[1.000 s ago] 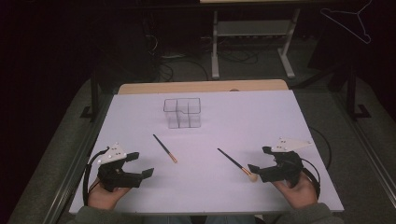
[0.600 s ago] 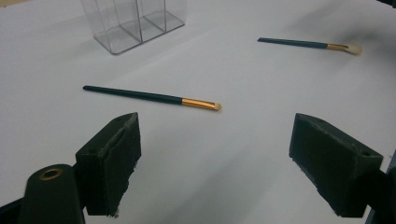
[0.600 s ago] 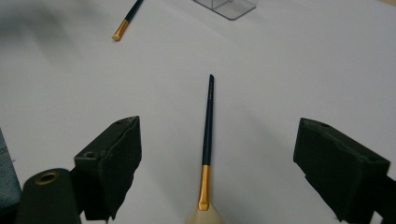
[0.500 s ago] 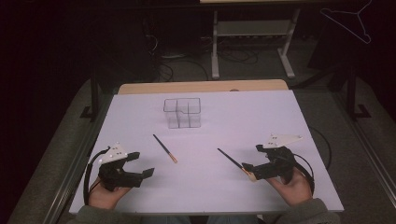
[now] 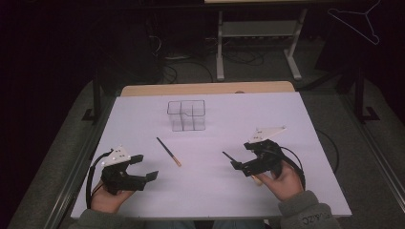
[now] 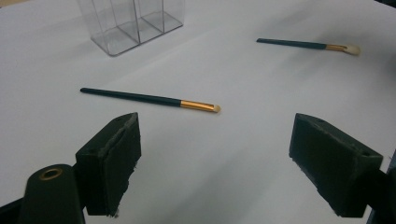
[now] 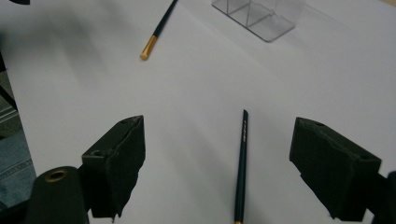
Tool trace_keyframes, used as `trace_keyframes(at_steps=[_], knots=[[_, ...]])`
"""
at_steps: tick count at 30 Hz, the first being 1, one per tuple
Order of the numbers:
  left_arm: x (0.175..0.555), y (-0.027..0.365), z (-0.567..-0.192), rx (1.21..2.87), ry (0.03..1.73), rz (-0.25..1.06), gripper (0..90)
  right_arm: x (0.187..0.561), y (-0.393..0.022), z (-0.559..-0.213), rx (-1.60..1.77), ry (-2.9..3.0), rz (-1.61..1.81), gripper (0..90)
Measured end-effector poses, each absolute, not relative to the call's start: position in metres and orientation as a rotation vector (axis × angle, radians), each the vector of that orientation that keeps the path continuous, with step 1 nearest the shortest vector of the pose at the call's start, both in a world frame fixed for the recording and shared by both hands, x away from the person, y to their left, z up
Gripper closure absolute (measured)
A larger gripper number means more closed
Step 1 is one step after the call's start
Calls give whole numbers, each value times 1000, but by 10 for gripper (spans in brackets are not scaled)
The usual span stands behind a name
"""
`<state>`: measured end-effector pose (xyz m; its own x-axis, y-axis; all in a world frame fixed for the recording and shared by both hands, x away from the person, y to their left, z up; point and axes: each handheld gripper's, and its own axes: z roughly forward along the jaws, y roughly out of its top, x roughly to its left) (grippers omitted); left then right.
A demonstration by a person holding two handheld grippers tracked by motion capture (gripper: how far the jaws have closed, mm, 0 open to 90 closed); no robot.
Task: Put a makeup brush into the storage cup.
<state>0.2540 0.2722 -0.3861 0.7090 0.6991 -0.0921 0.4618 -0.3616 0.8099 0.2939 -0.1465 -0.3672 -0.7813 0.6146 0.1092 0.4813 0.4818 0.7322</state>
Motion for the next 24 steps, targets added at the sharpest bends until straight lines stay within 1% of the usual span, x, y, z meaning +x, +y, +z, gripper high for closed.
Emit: trace_keyframes(at_steps=[2,11,24], knots=[[254,272,-386,2022,890,331,162,296,-143,-366,943,2562,1180,176],[255,273,-386,2008,890,332,162,317,-100,-352,895,2661,1125,195],[255,274,-386,2000,898,325,162,343,-50,-346,852,2742,1111,210]])
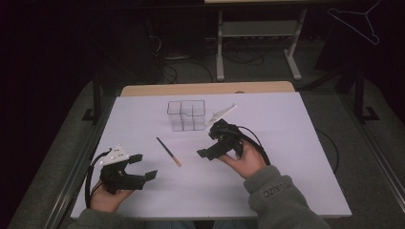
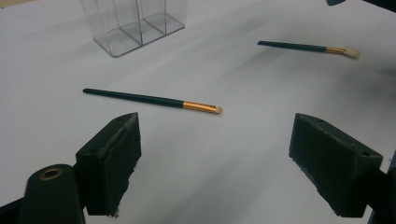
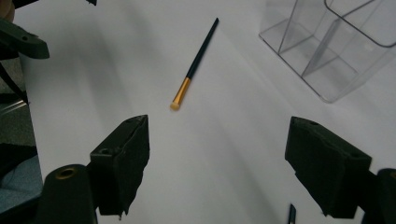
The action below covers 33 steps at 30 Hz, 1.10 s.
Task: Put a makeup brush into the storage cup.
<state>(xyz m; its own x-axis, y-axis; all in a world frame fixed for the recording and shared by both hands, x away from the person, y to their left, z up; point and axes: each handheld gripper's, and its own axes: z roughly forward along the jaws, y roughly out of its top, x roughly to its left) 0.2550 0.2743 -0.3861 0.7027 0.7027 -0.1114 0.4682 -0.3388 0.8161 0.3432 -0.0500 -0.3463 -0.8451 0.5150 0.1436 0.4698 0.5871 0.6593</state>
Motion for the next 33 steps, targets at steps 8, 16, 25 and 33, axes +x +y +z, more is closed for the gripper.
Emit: trace_keyframes(at_steps=[8,16,25,33], knots=[[255,274,-386,2002,899,326,163,359,-19,-348,816,2774,1078,228],[255,274,-386,1981,905,323,163,370,12,-359,804,2817,1020,248],[256,276,-386,1996,894,326,163,378,42,-376,812,2841,995,285],[256,276,-386,1997,891,325,163,383,57,-394,854,2843,990,319]])
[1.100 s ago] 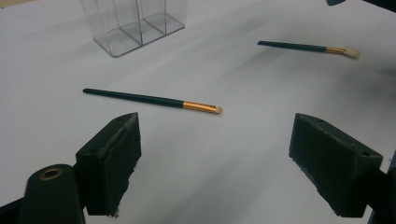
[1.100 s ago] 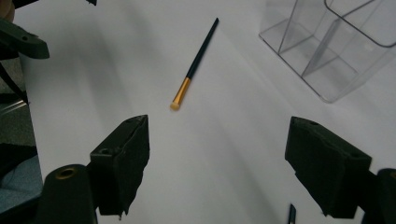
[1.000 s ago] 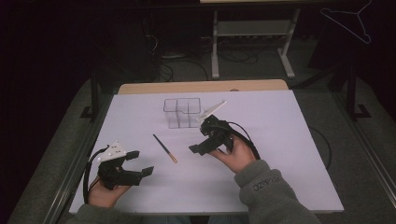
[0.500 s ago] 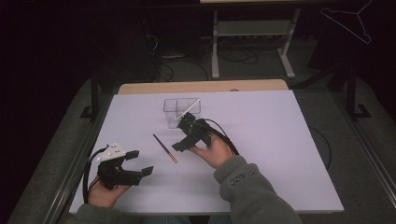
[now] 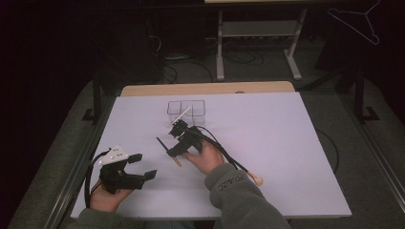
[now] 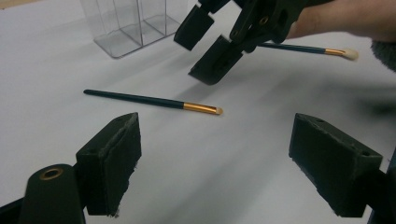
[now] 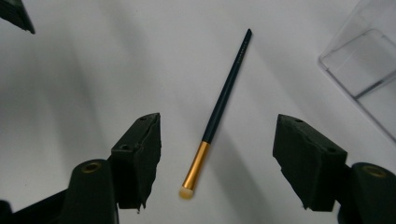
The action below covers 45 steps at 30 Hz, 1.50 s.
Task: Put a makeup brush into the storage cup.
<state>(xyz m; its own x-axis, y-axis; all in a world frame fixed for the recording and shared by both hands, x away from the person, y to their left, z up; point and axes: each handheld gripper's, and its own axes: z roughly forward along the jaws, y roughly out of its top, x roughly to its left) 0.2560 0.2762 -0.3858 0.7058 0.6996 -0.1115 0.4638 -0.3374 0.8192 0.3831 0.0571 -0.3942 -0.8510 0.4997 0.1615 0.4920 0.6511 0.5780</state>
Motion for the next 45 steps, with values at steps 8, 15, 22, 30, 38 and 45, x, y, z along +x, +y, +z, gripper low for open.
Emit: trace_keyframes(at_steps=[8,15,22,30,38,45], knots=[[256,276,-386,1995,893,322,164,383,68,-409,868,2845,968,373],[256,277,-386,1994,895,320,163,380,75,-418,856,2846,949,436],[256,277,-386,2000,902,315,164,378,81,-425,849,2832,893,542],[256,277,-386,1995,900,316,163,375,84,-429,848,2828,877,583],[256,277,-386,1991,901,316,164,374,84,-432,852,2811,871,621],[256,277,-386,1989,902,316,164,369,87,-431,815,2777,818,742]])
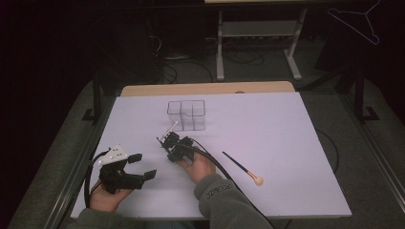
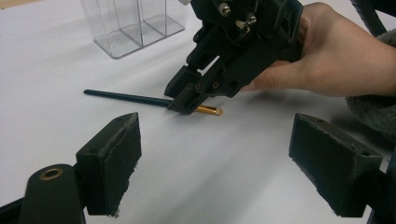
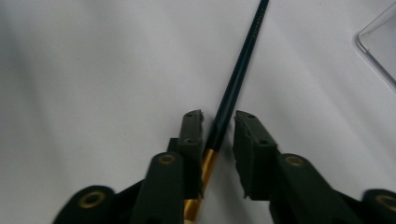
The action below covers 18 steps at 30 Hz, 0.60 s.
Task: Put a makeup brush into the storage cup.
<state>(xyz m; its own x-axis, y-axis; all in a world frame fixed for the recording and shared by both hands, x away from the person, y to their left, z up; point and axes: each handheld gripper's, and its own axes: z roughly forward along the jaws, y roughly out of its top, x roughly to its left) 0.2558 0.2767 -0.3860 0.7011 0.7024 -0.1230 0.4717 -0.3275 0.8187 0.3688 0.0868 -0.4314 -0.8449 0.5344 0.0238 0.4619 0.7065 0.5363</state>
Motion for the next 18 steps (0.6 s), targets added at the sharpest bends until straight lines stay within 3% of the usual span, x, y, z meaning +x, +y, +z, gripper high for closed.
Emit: trace_keyframes(at_steps=[4,18], knots=[[256,277,-386,1995,897,319,164,366,89,-432,825,2767,809,820],[257,279,-386,1989,907,315,168,373,80,-433,891,2799,895,830]])
